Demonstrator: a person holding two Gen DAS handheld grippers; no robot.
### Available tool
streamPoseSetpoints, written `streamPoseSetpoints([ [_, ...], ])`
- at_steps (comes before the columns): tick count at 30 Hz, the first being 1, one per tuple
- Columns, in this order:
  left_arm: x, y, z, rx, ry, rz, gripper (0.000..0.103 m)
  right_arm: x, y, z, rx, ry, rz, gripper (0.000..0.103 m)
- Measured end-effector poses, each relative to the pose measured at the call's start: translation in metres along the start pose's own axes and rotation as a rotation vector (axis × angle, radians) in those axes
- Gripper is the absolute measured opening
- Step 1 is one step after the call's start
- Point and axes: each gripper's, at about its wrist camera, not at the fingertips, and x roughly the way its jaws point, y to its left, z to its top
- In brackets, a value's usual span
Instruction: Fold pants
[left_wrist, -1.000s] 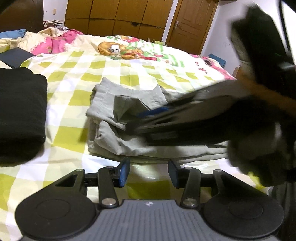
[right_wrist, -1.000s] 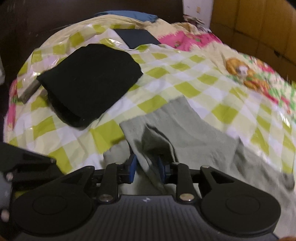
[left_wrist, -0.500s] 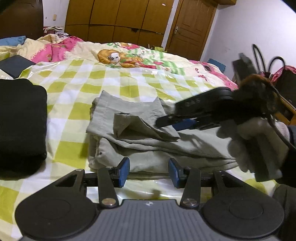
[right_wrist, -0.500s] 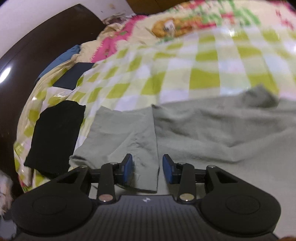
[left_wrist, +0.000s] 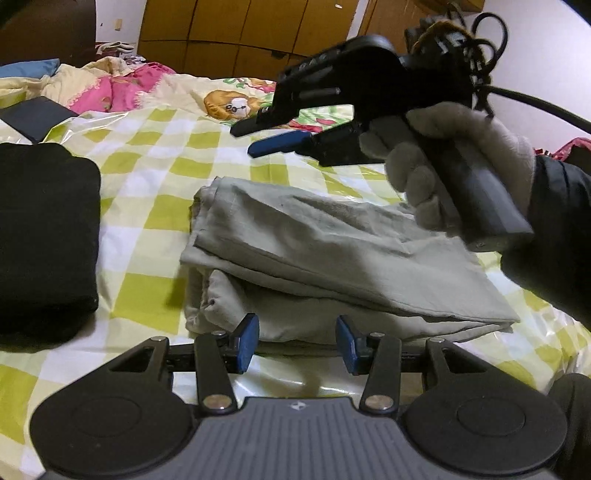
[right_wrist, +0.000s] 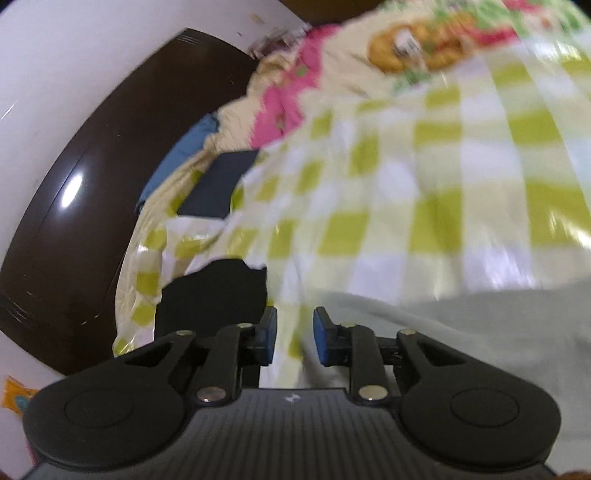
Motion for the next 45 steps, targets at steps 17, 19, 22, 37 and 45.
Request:
streamPoseSetpoints([
  [17,0.037,-0.003,0.014,-0.146,0.025,0.082,0.061,-0.152,-0.042,-0.133,-0.305,-0.062,-0.459,0.028],
  [19,0.047,-0.001,0.016,-0.202,0.025,0.105,0.062,-0.153,-0.044,-0.139,-0.327,-0.069,-0.455,0.029],
  [22,0.055,0.0,0.023,-0.288,0.009,0.11,0.062,-0.157,-0.048,-0.146,-0.346,-0.074,-0.447,0.028],
  [37,0.077,-0.005,0.049,-0.375,-0.061,0.28,0.031,-0.193,-0.071,-0.165,-0.334,-0.153,-0.446,0.029],
  [45,0.053,-0.004,0.063,-0.421,-0.134,0.186,0.019,-0.187,-0.056,-0.186,-0.491,-0.151,-0.551,0.037],
])
